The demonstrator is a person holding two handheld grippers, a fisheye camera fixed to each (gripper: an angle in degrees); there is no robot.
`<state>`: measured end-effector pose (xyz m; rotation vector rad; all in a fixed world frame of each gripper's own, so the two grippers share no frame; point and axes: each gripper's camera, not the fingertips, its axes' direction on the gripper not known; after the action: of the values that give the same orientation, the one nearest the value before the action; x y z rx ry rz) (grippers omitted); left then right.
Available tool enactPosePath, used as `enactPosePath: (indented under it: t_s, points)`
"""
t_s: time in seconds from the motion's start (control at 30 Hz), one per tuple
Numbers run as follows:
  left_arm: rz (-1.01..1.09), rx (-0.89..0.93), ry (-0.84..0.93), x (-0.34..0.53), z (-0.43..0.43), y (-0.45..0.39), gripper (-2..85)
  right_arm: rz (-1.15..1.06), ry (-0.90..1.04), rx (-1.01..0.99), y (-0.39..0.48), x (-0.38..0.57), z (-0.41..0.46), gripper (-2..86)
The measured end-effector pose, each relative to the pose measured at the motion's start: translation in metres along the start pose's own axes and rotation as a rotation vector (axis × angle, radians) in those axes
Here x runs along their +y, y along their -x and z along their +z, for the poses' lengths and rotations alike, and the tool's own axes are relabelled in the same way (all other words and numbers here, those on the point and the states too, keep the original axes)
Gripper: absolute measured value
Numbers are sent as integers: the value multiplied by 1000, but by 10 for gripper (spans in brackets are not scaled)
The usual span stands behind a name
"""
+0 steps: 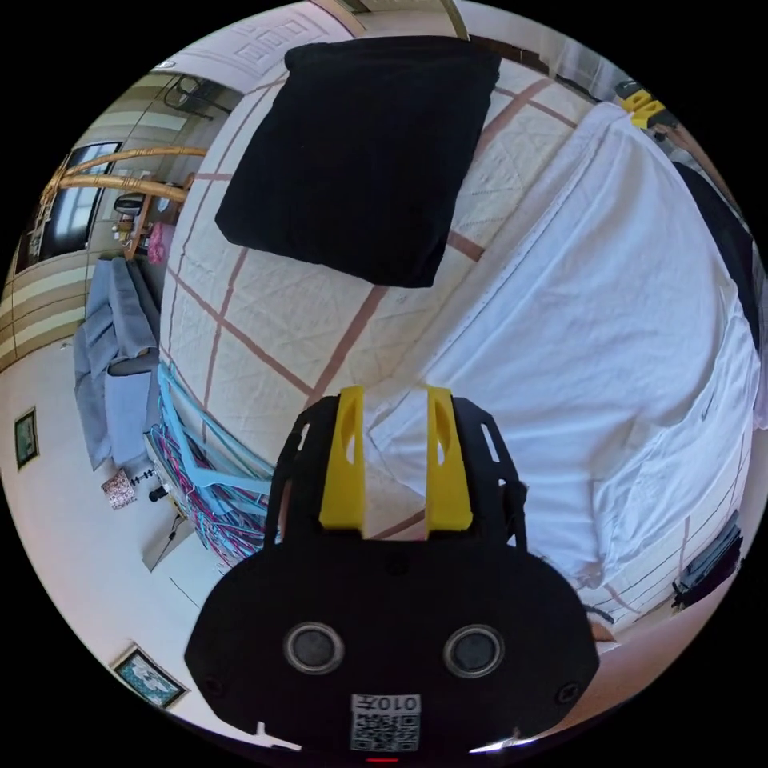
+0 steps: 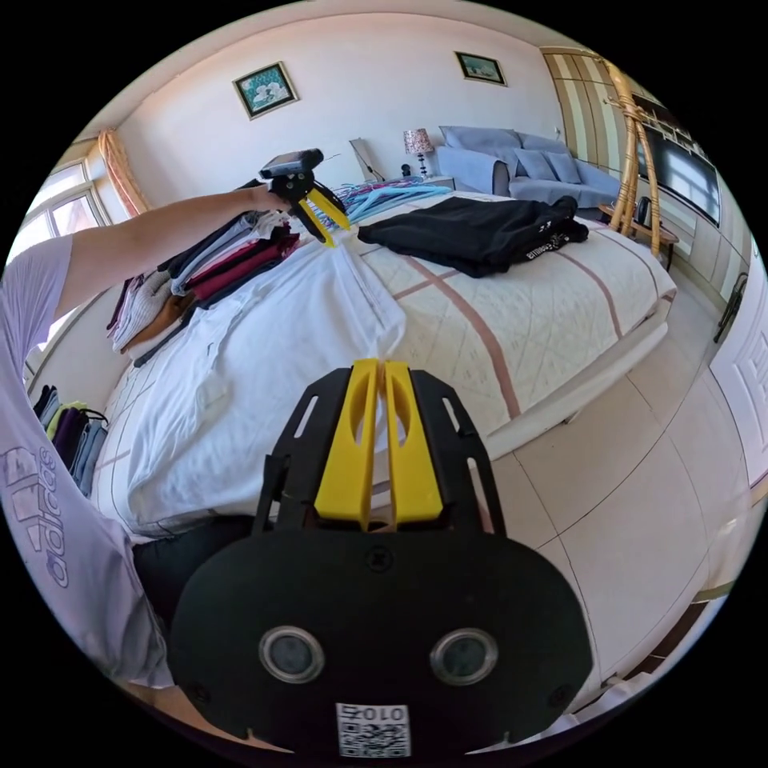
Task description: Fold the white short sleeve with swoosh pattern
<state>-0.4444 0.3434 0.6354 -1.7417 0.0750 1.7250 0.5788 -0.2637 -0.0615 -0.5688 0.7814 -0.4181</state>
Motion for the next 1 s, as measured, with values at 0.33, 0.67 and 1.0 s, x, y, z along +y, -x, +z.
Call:
enactPosePath:
  t_s: [0.33,0.67,1.0]
  points:
    - [83,127,46,-19,12,4,22,-8,38,29,8,9,10,39]
    - [-70,-22,78,0,-35,-20,-1,48,-10,38,28,25,-26,37]
    - [-405,-199,39,77,-151,-77,-2,-62,-50,115,127,27,-87,36]
